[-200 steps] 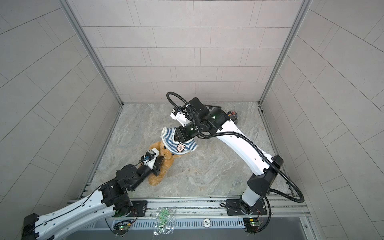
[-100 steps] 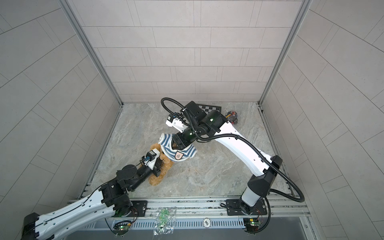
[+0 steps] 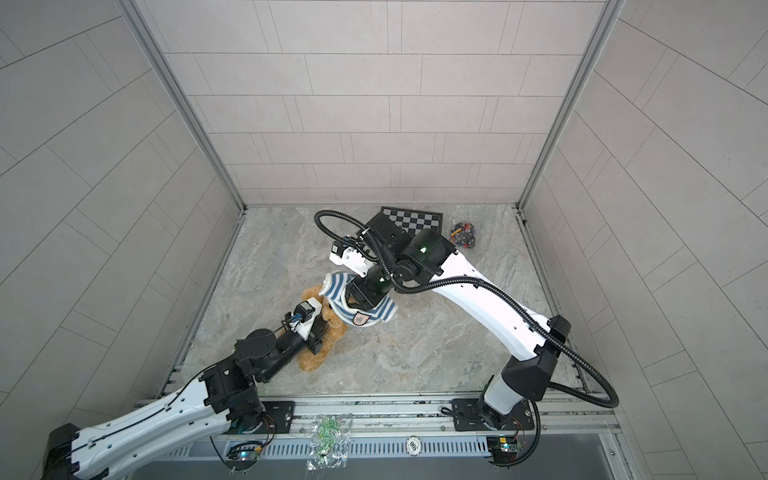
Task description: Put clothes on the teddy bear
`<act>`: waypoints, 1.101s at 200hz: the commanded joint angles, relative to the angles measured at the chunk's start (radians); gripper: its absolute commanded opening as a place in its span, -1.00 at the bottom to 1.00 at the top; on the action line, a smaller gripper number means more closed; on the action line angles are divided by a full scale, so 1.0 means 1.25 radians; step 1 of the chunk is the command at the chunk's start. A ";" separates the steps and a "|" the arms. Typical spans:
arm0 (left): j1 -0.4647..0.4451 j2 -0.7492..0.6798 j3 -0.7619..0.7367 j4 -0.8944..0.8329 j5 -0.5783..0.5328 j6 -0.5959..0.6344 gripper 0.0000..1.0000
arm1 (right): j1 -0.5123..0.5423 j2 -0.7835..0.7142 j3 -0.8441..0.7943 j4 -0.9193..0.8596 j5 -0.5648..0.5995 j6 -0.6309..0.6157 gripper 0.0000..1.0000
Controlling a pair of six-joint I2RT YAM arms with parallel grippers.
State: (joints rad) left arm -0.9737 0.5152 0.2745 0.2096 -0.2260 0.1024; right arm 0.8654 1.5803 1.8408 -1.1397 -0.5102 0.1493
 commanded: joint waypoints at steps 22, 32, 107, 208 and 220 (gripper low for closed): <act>-0.002 -0.016 0.034 0.049 0.000 -0.014 -1.00 | 0.037 0.012 -0.009 -0.013 0.035 -0.033 -0.10; -0.002 -0.016 0.035 0.048 0.000 -0.014 -1.00 | 0.046 0.019 -0.010 -0.014 0.034 -0.035 -0.07; -0.002 -0.018 0.031 0.052 -0.001 -0.027 -1.00 | 0.040 0.015 -0.021 -0.006 0.060 -0.030 -0.87; 0.066 0.150 0.137 -0.068 0.123 -0.269 0.67 | -0.085 -0.162 -0.277 0.277 0.093 -0.083 -1.00; 0.102 0.153 0.139 -0.085 0.169 -0.319 0.71 | -0.101 -0.178 -0.310 0.302 0.103 -0.112 -1.00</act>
State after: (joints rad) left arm -0.9173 0.6968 0.4099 0.1242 -0.1383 -0.1371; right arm 0.7712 1.4052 1.5108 -0.8787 -0.4095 0.0978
